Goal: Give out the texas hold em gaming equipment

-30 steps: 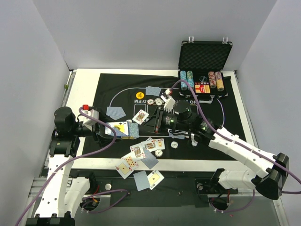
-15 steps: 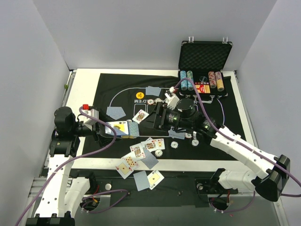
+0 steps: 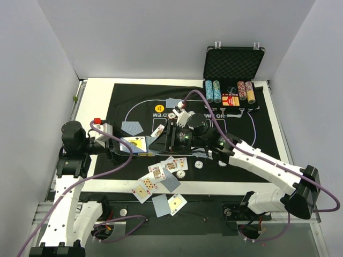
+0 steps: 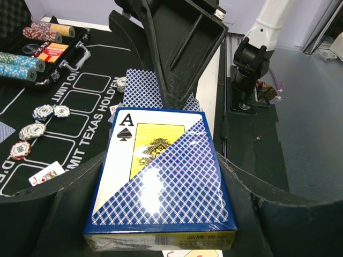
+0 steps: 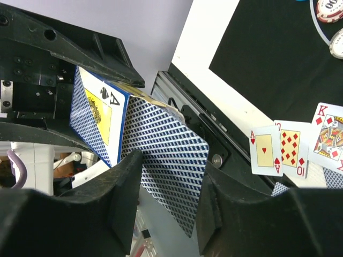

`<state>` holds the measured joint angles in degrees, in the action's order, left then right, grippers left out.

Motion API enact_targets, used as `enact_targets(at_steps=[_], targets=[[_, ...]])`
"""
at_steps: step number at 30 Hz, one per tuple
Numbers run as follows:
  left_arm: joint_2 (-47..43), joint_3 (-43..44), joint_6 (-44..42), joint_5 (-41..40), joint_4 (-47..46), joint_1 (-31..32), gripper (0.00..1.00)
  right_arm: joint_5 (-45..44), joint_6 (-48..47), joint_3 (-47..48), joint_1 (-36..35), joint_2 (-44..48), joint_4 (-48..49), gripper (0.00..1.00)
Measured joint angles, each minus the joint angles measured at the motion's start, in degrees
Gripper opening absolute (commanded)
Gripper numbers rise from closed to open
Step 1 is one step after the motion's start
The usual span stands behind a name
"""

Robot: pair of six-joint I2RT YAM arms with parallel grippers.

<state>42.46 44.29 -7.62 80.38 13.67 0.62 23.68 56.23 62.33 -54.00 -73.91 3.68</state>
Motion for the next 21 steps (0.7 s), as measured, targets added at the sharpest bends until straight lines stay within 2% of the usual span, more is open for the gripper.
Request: enact_targets(at_steps=[15,18,21], targets=[[-0.35,0.0,1.03,0.0,-0.74,0.0,0.0,-0.31,0.35,-2.86,3.74,6.36,-1.36,0.36],[-0.39,0.0,1.2,0.02,-0.81,0.0,0.0,-0.28,0.33,-3.34,3.82,6.84,-1.51,0.33],[-0.39,0.0,1.25,0.02,-0.87,0.0,0.0,-0.28,0.33,-3.48,3.82,6.86,-1.84,0.22]])
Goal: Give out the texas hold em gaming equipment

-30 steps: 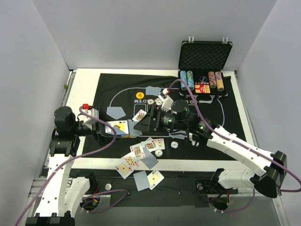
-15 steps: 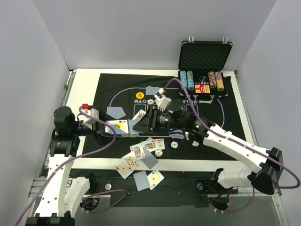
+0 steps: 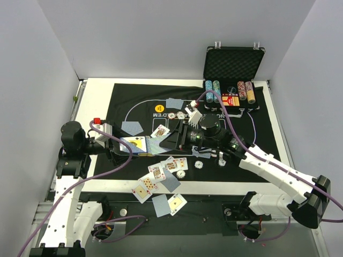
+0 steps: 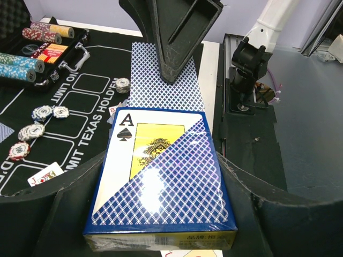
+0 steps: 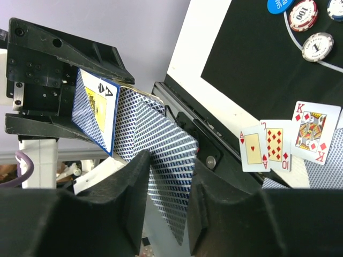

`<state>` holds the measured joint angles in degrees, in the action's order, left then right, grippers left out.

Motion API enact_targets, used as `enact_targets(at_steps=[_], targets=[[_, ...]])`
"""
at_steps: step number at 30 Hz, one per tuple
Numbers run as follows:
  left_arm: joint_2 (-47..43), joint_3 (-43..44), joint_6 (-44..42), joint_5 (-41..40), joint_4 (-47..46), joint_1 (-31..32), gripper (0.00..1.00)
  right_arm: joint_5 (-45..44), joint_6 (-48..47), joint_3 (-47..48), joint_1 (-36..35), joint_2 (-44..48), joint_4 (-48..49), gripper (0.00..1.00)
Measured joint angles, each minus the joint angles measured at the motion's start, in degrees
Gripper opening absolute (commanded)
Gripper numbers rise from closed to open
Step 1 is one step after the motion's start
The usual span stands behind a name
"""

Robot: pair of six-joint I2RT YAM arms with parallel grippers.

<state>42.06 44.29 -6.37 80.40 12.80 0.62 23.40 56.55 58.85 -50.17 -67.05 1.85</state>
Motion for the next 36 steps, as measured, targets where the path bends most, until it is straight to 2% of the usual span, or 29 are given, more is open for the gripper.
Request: enact_targets(at_steps=[2,6,15,19,22,26,32,36], targets=[[0.0,0.0,0.04,0.0,-0.04,0.0,0.0,0.02,-0.07,0.0,0.15,0.07,-0.15,0.12],[0.0,-0.17,0.66,0.0,-1.11,0.0,0.0,0.09,0.04,-0.13,1.01,1.2,-1.03,0.0],[1.81,-0.79,5.22,0.0,-7.21,0.0,0.0,2.14,0.46,-0.26,7.78,5.99,-2.08,0.0],[3.26,-0.76,6.82,0.02,-8.22,-0.66,0.0,4.2,-0.02,-0.07,13.53,5.53,-2.32,0.0],[4.02,-0.74,7.67,0.02,-8.7,-1.62,0.0,3.72,-4.46,3.19,16.98,2.32,-6.38,0.0],[4.46,-0.31,9.01,0.2,-8.9,-1.84,0.0,-2.71,-15.98,16.26,17.79,-10.99,-15.04,0.0],[4.24,1.09,10.93,0.57,-9.38,-1.84,0.0,-22.84,-32.83,40.68,13.11,-39.34,-26.58,0.0],[3.93,1.62,11.98,0.85,-9.51,-1.84,0.0,-34.36,-40.13,50.1,9.66,-53.64,-31.5,0.0]])
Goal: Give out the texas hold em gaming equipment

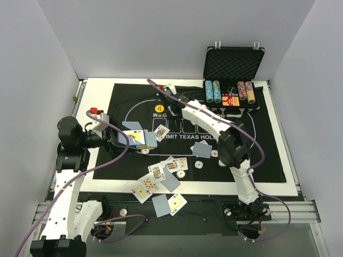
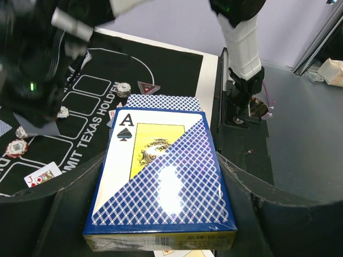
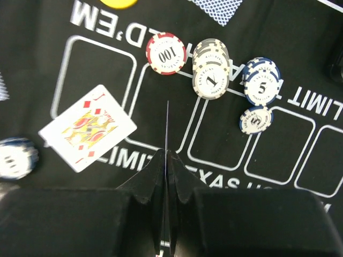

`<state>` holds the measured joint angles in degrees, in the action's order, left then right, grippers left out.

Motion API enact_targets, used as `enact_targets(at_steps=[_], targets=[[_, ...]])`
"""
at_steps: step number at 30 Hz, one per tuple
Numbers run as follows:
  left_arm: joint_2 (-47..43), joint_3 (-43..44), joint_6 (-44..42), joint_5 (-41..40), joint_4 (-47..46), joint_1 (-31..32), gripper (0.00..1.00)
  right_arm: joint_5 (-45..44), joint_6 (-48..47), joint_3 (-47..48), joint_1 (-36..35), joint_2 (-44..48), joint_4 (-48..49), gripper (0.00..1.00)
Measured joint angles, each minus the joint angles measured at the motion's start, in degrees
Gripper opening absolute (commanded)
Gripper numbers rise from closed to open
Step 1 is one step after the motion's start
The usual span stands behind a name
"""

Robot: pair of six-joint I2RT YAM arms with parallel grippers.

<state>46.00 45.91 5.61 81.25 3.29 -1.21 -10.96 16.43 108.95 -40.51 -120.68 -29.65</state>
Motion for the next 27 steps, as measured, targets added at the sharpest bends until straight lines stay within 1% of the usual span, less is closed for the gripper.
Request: enact_targets(at_steps=[2,5,10,11,13,14,15,16,18,20,22,27], targets=[[-0.04,0.22,0.33,0.02,-0.11,0.0,0.0,-4.37,-2.56,2.82,-1.51,-4.96,-1.79,0.0],[-0.02,0.31,0.9,0.02,-0.55,0.02,0.0,-8.61,-5.2,4.96,-3.21,-9.35,-3.76,0.0],[-0.02,0.33,1.92,0.0,-1.7,0.07,0.0,-12.09,-7.61,6.29,-6.16,-12.11,-5.14,0.01],[-0.02,0.33,2.34,0.0,-2.12,0.07,0.0,-12.28,-7.76,6.56,-6.67,-12.5,-5.22,0.05],[-0.02,0.33,3.32,-0.02,-3.43,0.2,0.0,-12.15,-7.72,7.02,-7.48,-13.33,-5.31,0.18],[0.0,0.33,4.17,-0.09,-4.42,0.35,0.0,-11.93,-7.65,7.19,-7.89,-13.9,-5.33,0.26],[0.0,0.26,5.27,-0.11,-5.79,0.39,0.0,-11.39,-7.61,7.32,-8.26,-14.47,-5.33,0.31],[0.0,0.15,6.88,-0.26,-7.67,0.46,0.0,-10.82,-7.43,7.34,-8.46,-14.93,-5.35,0.42],[-0.11,-0.52,10.36,-0.66,-12.02,0.48,0.0,-9.31,-7.15,7.34,-8.79,-15.54,-5.42,0.5],[-0.22,-1.36,13.38,-1.05,-15.85,0.48,0.0,-7.8,-7.04,7.34,-9.18,-15.72,-5.38,0.56],[-0.2,-1.75,15.34,-1.33,-18.36,0.48,0.0,-6.54,-6.86,7.32,-9.27,-15.72,-5.22,0.59],[-0.24,-1.86,17.33,-1.36,-20.55,0.48,0.0,-3.43,-5.77,4.72,-8.81,-14.82,-3.69,0.66]])
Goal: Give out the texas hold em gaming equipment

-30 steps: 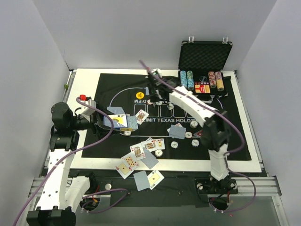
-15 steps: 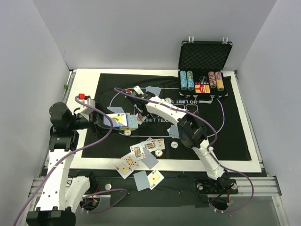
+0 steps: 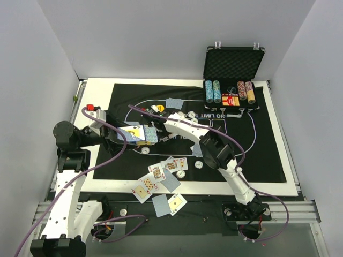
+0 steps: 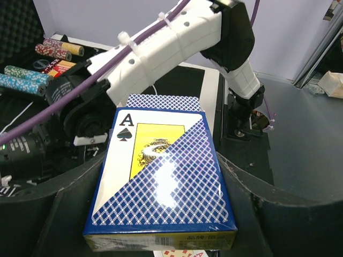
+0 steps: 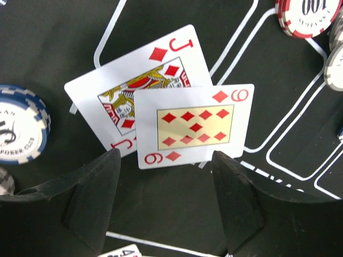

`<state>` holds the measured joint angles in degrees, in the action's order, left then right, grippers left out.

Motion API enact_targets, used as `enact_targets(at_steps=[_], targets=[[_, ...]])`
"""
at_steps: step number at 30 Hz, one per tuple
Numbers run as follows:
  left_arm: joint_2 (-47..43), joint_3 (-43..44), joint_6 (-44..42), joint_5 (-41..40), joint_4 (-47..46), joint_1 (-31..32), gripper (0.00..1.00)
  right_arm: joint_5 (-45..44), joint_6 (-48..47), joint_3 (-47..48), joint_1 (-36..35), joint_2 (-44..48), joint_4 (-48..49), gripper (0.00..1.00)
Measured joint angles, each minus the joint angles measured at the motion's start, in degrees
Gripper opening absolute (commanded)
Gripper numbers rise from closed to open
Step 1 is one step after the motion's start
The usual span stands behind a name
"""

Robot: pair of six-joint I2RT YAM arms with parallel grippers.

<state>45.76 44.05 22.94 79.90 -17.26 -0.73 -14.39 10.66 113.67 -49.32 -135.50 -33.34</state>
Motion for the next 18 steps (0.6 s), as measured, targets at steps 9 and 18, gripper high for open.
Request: enact_targets(at_steps=[9,18], targets=[[-0.7,0.24,-7.5,0.04,9.84,0.0,0.0,13.9,8.7,-16.15,5.55,18.12,5.31,0.79],[-0.87,0.24,-10.67,0.11,13.2,0.0,0.0,29.31,27.21,-38.51,14.84,56.7,20.85,0.94]])
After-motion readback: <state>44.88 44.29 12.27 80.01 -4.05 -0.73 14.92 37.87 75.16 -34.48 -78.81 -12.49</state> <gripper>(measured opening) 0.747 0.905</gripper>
